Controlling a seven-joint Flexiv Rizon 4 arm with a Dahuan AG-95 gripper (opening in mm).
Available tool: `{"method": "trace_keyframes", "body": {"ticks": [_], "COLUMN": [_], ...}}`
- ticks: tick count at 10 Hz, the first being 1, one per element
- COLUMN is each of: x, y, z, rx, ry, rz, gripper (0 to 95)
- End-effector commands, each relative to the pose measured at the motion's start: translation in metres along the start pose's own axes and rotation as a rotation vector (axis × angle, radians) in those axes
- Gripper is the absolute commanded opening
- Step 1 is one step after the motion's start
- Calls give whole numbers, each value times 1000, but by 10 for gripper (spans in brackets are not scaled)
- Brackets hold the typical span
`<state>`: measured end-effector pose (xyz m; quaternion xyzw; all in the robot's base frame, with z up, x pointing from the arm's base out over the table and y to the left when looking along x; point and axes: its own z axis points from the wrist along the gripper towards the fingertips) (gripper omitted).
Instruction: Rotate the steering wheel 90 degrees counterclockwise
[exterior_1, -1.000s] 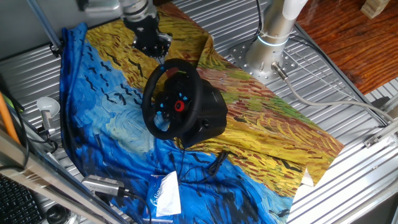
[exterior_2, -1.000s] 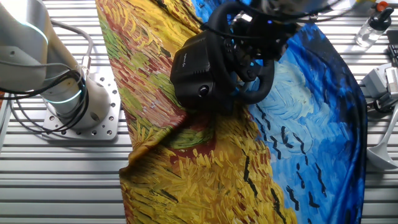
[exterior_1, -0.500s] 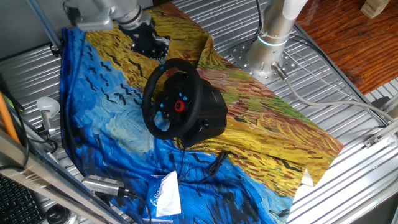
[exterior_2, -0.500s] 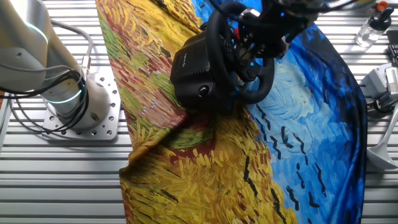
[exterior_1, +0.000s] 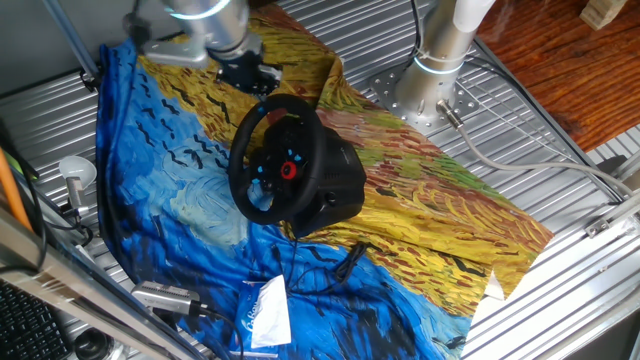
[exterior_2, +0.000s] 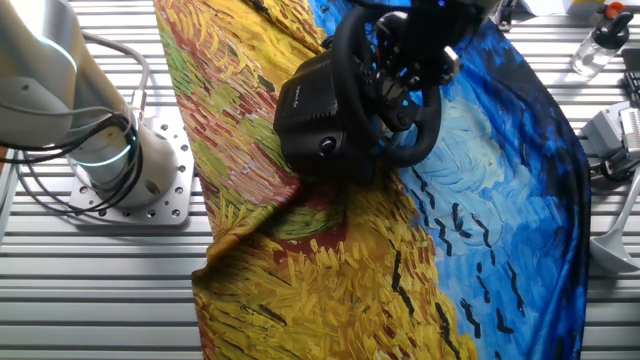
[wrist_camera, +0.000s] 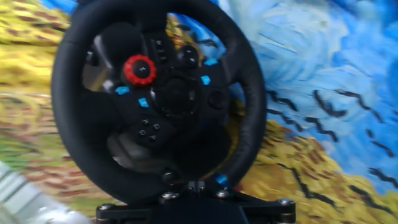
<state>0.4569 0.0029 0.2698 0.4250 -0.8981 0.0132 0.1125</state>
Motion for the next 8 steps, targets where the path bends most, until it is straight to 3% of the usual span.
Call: {"method": "trace_keyframes", "body": {"ticks": [1, 8], "x": [1, 1], "y": [-1, -1], "z": [0, 0], "rx": [-8, -11], "ry": [-79, -92], "rz": [-14, -17], "gripper": [0, 0]}}
